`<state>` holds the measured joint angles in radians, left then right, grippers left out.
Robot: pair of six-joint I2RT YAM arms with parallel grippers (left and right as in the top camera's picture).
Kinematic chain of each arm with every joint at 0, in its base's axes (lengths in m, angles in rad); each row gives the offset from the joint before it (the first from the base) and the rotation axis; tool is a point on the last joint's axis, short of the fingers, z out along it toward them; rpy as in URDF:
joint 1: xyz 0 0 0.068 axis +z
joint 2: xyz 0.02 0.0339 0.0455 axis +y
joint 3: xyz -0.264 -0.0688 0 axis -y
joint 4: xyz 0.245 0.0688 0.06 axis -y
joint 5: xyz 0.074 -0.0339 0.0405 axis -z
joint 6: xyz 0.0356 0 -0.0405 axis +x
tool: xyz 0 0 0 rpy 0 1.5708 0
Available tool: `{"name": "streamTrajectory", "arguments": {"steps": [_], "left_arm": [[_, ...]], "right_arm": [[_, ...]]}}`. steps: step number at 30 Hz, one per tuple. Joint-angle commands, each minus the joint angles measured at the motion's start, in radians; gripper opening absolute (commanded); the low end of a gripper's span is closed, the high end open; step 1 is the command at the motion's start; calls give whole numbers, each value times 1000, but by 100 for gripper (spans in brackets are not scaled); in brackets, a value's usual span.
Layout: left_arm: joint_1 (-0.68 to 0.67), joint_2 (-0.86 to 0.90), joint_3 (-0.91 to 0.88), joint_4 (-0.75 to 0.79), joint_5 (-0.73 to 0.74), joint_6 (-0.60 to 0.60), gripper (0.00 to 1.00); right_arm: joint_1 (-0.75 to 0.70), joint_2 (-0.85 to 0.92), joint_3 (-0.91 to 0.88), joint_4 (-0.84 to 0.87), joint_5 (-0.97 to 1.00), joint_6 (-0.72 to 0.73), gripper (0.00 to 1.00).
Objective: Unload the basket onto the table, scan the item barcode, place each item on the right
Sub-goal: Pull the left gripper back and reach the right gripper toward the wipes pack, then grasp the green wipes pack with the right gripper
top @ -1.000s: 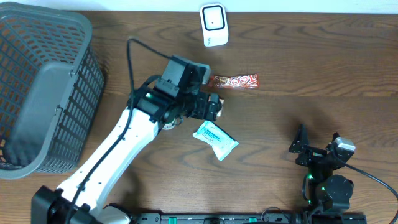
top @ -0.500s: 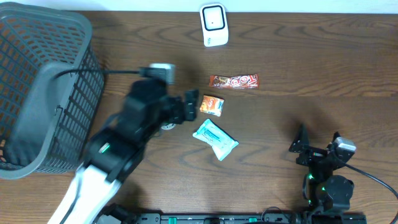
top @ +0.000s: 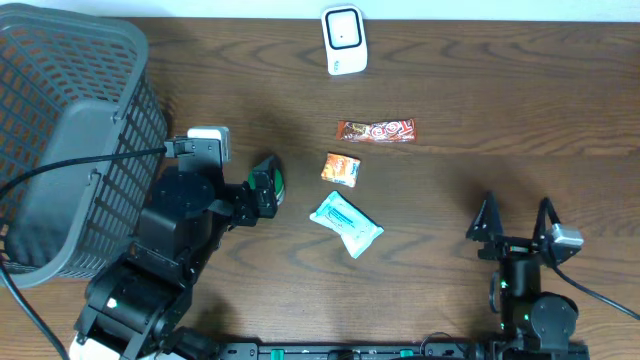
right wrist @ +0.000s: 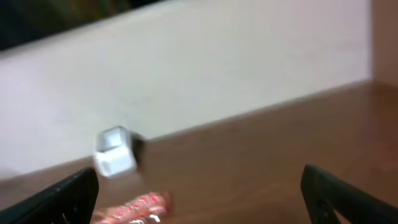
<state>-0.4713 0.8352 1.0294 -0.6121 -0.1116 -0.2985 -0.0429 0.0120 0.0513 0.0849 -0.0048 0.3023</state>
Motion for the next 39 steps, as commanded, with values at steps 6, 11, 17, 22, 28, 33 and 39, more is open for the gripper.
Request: {"name": "streamTrajectory", "arguments": {"steps": [6, 11, 17, 22, 28, 33, 39], "left_arm": [[6, -3, 14, -1, -32, 17, 98], [6, -3, 14, -1, -32, 17, 98], [6, -3, 14, -1, -32, 17, 98], [6, -3, 14, -2, -32, 17, 98], [6, -3, 14, -24, -45, 17, 98], [6, -3, 14, -57, -62, 17, 98], [6, -7, 14, -60, -63, 17, 98]], "right_arm": [[-8, 69, 144, -48, -138, -31, 99], [-6, 266, 324, -151, -213, -39, 99], [78, 589, 558, -325, -240, -39, 99], [274, 840, 692, -351, -192, -93, 99], [596, 1106, 803, -350, 55, -182, 99], [722, 1228, 835, -351, 139, -208, 99], [761, 1250, 835, -412, 113, -206, 99]]}}
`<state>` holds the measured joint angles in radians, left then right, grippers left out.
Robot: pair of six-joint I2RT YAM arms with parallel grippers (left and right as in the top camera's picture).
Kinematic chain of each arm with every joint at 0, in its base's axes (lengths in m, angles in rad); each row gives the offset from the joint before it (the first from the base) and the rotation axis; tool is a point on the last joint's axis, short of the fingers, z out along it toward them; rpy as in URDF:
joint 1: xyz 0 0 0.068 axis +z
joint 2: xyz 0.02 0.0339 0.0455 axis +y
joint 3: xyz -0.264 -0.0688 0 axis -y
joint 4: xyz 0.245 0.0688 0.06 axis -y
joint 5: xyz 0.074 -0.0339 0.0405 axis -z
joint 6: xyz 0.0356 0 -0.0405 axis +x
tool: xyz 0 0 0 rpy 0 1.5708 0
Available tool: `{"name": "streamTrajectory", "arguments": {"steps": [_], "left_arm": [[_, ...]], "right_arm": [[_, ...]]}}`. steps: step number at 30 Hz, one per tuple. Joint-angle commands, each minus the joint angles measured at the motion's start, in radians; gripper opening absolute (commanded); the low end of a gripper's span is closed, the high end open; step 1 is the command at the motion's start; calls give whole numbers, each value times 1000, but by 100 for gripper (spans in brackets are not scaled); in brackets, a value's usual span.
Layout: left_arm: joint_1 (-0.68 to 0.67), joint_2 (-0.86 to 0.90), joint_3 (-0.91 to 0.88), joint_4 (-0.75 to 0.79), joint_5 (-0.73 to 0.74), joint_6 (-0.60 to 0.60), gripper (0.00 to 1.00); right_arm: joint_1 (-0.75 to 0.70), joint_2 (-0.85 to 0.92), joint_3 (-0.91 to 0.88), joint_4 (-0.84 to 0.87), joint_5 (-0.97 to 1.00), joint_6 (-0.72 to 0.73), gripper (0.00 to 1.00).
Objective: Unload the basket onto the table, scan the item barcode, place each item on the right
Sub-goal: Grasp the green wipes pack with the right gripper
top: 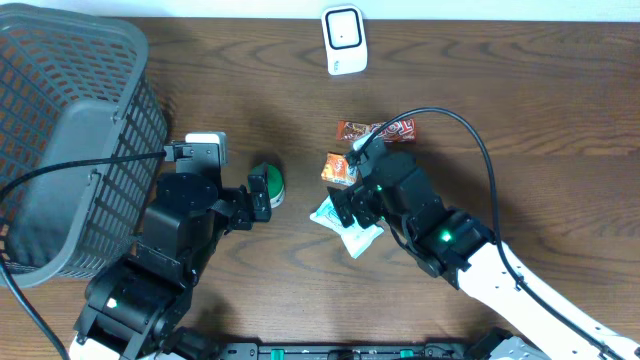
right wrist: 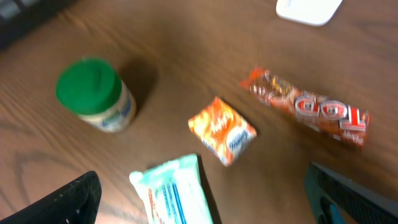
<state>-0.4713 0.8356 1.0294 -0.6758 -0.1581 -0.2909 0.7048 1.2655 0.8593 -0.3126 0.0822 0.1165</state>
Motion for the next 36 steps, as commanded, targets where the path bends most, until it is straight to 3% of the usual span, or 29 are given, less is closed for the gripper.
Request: {"name": "streamTrajectory", "arguments": {"steps": [1, 4, 10, 16, 28, 33, 36], "left_arm": [[8, -11, 14, 7, -19, 8, 98], [34, -31, 16, 6, -19, 1, 98], [124, -89, 16, -1, -18, -28, 98], [133, -112, 16, -35, -19, -28, 98], [133, -112, 15, -81, -19, -28, 98], [135, -112, 15, -93, -19, -28, 98], [135, -112, 15, -99, -39, -28, 98]], "right_arm": [[16, -3, 27, -27, -4, -21, 99], [17, -3, 27, -95, -72, -21, 99], [18, -3, 27, -96, -43, -52, 99], [26, 28, 29, -108, 54, -76, 99], [238, 378, 124, -153, 336, -148, 99], [247, 499, 153, -179, 347, -149, 82], [247, 539, 154, -185, 347, -166, 81]]}}
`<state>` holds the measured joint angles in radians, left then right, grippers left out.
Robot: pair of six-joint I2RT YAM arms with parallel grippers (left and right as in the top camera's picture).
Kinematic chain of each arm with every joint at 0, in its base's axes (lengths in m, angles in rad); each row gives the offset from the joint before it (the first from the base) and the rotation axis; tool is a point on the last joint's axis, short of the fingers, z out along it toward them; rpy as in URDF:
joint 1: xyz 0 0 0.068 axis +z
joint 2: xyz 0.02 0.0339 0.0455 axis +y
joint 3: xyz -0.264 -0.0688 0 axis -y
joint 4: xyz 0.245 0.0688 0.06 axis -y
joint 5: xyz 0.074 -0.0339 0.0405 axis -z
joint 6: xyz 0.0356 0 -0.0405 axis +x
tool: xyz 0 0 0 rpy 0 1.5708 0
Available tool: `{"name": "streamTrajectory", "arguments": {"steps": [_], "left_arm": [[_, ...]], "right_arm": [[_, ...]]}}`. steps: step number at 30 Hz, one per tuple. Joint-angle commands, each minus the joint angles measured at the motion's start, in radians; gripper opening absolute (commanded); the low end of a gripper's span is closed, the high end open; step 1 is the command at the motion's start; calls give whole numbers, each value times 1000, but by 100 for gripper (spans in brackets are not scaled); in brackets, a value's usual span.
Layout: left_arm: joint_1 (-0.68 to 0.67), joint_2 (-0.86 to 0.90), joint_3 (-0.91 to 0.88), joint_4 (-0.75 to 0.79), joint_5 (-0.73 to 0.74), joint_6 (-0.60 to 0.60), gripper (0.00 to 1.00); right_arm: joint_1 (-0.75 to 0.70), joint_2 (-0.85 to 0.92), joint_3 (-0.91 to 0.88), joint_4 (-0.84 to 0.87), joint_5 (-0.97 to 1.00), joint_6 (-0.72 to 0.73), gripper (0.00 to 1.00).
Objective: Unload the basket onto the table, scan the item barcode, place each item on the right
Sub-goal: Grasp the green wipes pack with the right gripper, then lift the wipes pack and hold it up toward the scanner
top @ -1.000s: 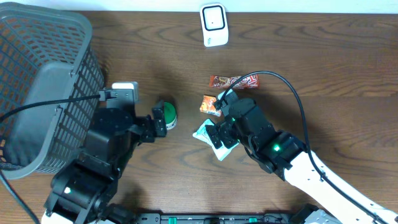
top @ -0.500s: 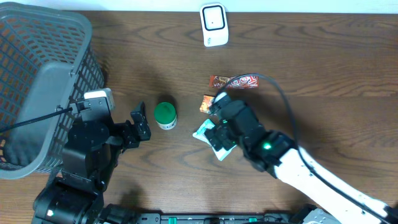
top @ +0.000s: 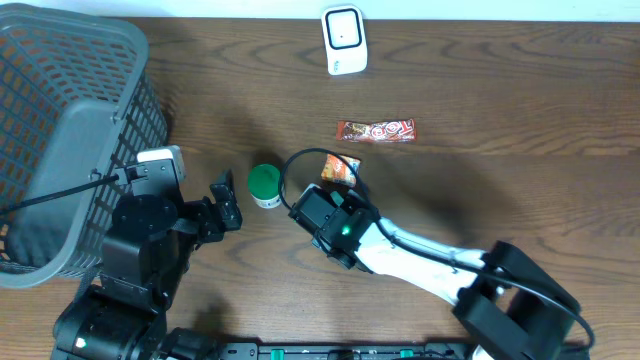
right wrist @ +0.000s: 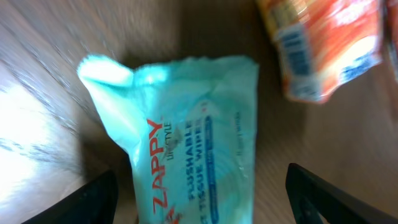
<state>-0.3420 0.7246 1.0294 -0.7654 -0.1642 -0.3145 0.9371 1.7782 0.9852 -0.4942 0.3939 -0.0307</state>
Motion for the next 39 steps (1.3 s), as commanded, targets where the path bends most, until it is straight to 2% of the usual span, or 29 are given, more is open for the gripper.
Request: {"name": "streamTrajectory", "arguments": {"steps": [1, 5, 11, 15, 19, 22, 25, 26, 31, 34, 37, 39], "left_arm": [[5, -1, 15, -16, -47, -5, 98], [5, -2, 15, -42, -89, -5, 98], [5, -2, 15, -47, -92, -5, 98], [5, -2, 15, -57, -92, -5, 98], [5, -2, 15, -72, -116, -5, 98], [5, -2, 15, -76, -132, -5, 98], [5, -2, 15, -76, -137, -5, 98], [5, -1, 15, -76, -137, -5, 98], [5, -1, 15, -93, -137, -5, 98], [5, -1, 15, -102, -137, -5, 98], [5, -1, 15, -102, -137, -5, 98], [5, -1, 15, -102, -137, -5, 98]], "right_arm": [[15, 37, 28, -2, 36, -20, 80], [15, 54, 28, 2, 39, -27, 76], [13, 55, 28, 34, 50, -39, 59], [13, 55, 28, 37, 50, -38, 22], [13, 45, 43, 28, 49, -20, 2], [8, 12, 94, -35, 12, 35, 1], [-18, -43, 163, -132, -143, 38, 1], [-61, -95, 214, -212, -307, 37, 1], [-266, -181, 302, -387, -833, 28, 1], [-468, -176, 303, -475, -1236, -28, 1], [-622, -164, 302, -577, -1439, -77, 2], [-701, -164, 302, -629, -1466, -98, 3]]}}
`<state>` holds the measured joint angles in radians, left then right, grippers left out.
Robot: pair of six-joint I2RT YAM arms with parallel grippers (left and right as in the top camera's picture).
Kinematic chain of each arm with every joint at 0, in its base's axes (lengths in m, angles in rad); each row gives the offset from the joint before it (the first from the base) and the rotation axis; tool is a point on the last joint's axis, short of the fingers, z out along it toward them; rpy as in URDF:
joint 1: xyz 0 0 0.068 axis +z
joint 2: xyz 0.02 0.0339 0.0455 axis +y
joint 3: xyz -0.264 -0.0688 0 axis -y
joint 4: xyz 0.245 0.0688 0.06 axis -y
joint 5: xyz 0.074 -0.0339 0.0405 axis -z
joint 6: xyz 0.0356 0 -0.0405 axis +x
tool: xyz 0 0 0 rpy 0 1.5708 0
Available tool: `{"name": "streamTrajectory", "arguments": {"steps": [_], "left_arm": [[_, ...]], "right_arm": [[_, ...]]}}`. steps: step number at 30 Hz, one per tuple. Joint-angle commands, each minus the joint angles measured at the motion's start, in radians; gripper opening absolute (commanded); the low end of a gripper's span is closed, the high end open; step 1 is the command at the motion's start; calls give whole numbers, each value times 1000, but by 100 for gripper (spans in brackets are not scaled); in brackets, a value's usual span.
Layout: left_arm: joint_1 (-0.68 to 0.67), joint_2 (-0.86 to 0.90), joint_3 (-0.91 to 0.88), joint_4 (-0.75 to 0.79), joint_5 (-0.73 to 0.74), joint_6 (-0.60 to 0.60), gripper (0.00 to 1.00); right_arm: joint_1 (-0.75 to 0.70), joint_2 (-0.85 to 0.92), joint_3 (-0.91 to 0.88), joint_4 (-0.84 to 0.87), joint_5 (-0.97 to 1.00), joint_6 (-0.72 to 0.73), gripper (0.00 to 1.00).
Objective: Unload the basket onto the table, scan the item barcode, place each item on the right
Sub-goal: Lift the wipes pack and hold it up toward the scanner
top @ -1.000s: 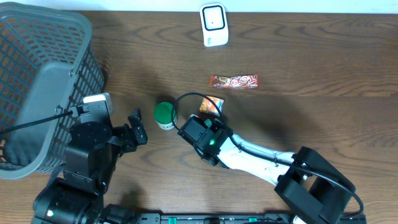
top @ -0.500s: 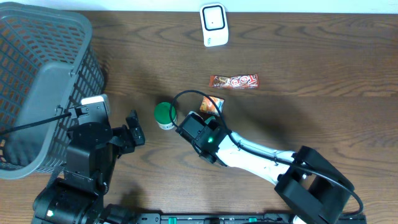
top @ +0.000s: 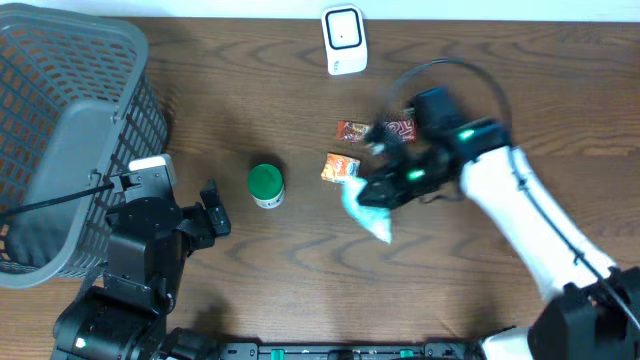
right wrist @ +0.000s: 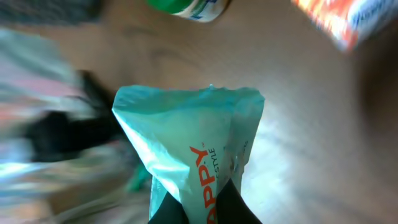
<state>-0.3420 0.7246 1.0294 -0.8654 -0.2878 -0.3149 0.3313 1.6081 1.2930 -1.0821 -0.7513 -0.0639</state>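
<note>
My right gripper (top: 385,195) is shut on the teal wipes pack (top: 366,213), held off the table near its middle. In the right wrist view the pack (right wrist: 193,149) fills the centre, pinched between the two dark fingertips (right wrist: 171,211) at the bottom edge. The white barcode scanner (top: 343,40) stands at the table's far edge. My left gripper (top: 213,207) sits low at the left, left of the green-lidded jar (top: 265,185); its jaws are too small to read.
A grey mesh basket (top: 60,140) fills the left side. A red snack bar (top: 375,130) and a small orange packet (top: 340,168) lie between the scanner and the held pack. The jar's lid (right wrist: 186,5) and orange packet (right wrist: 348,18) show in the right wrist view.
My right gripper was open over the wipes pack lying on the table. Now it is shut on the pack, lifted and further right. The left arm has barely moved.
At first my right arm rested at the front right and the left gripper held the jar. Then the jar stood upright beside the left gripper and the right arm reached over the items. Then the right gripper hovered open over the wipes pack, and now holds it.
</note>
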Motion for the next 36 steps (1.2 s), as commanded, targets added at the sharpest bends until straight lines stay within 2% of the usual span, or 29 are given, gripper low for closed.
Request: {"name": "streamTrajectory", "arguments": {"steps": [1, 3, 8, 18, 31, 33, 36], "left_arm": [[5, -1, 15, -2, -13, -5, 98], [5, -1, 15, -3, -13, -5, 98], [5, -1, 15, -7, -12, -5, 98], [5, -1, 15, -17, -13, -4, 98], [5, -1, 15, -17, -13, -4, 98], [5, -1, 15, -17, -13, -4, 98], [5, -1, 15, -17, -13, -4, 98]], "right_arm": [[-137, 6, -6, -68, -314, -66, 1], [-196, 6, -10, -90, -338, -60, 1], [-283, 18, -49, -114, -560, 13, 1], [-301, 136, -54, -80, -806, 48, 1], [-300, 154, -53, -71, -800, 70, 1], [-300, 154, -53, -11, -742, 71, 1], [-297, 154, -53, 151, -499, 132, 1]]}}
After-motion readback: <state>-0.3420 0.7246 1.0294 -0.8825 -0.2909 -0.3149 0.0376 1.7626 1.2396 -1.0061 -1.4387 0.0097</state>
